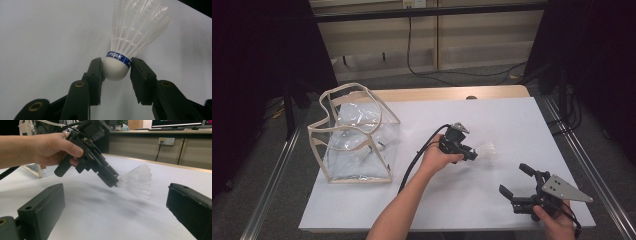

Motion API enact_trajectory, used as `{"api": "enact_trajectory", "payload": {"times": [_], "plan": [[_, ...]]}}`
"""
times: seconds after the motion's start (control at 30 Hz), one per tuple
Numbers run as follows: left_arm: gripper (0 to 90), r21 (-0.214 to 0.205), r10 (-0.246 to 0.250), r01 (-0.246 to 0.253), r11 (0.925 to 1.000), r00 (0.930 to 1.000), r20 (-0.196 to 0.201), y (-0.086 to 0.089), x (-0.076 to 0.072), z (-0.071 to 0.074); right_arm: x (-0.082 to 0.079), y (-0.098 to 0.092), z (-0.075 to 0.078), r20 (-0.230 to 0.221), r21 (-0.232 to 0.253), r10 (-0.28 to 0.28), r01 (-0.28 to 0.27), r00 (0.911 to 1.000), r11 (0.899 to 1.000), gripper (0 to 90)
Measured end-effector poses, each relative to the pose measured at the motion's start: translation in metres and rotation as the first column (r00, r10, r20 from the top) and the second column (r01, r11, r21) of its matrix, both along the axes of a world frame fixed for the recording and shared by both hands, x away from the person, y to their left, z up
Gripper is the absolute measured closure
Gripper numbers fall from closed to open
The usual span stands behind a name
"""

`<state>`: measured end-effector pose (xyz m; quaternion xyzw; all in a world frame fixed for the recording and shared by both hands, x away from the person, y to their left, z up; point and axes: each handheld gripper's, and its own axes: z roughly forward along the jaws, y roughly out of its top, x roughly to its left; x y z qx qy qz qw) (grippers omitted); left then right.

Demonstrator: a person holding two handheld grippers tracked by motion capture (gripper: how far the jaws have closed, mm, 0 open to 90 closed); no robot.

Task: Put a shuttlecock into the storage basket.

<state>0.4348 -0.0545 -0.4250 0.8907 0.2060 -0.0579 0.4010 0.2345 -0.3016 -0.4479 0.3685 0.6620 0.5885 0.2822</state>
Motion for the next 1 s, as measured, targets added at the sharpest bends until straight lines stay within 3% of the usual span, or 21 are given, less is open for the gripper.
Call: {"api": "enact_trajectory", "payload": {"times": [0.47, 1.0], "plan": [[62.7, 0.000, 0.023, -0.023, 0.9997, 0.9994, -0.026, 0.019, -0.002, 0.023, 0.000, 0.002, 0.000, -0.003, -0.003, 0.000, 0.000, 1.0000, 1.000, 1.7], [62.7, 0.019, 0.048, -0.047, 0.9987, 0.9982, -0.037, 0.040, -0.002, 0.039, 0.001, 0.004, 0.000, -0.003, -0.007, 0.007, -0.007, 1.0000, 1.000, 1.7]]}}
